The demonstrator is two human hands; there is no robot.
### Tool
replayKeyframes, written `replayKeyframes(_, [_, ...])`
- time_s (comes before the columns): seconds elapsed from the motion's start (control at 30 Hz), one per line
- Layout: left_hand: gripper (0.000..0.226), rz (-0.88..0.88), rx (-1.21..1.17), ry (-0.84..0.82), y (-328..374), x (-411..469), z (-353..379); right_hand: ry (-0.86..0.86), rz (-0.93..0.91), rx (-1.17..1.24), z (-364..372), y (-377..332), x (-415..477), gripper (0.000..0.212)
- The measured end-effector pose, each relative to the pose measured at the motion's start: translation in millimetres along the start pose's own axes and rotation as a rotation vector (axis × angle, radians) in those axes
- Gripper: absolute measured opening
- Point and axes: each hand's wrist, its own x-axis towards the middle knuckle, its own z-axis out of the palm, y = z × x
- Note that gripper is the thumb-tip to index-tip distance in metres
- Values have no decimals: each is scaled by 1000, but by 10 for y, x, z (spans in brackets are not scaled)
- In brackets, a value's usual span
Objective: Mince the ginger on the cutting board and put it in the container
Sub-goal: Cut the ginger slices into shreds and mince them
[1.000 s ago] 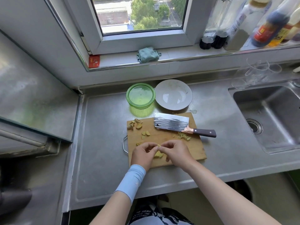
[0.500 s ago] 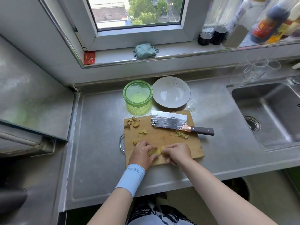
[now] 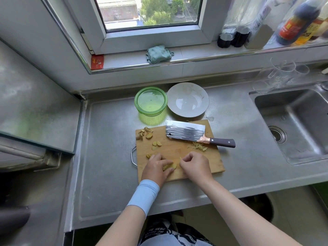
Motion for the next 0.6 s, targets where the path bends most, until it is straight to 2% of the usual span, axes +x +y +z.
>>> replayKeyframes(0.07, [23, -1, 5, 0, -13, 0, 7, 48, -130, -192, 32, 10, -25, 17])
replayKeyframes(0.17, [22, 8, 8, 1, -22, -1, 17, 22, -235, -321, 109, 1, -42, 11])
replayKeyframes(0.4, [22, 22, 5, 5, -34, 7, 22, -91, -288, -327, 77, 64, -43, 11])
replayKeyframes(0.53, [24, 25, -10, 1, -49, 7, 32, -150, -446, -378, 30, 130, 32, 33])
replayKeyframes(0.6, [25, 16, -26, 11, -62, 6, 39, -161, -473, -381, 19, 133, 74, 29])
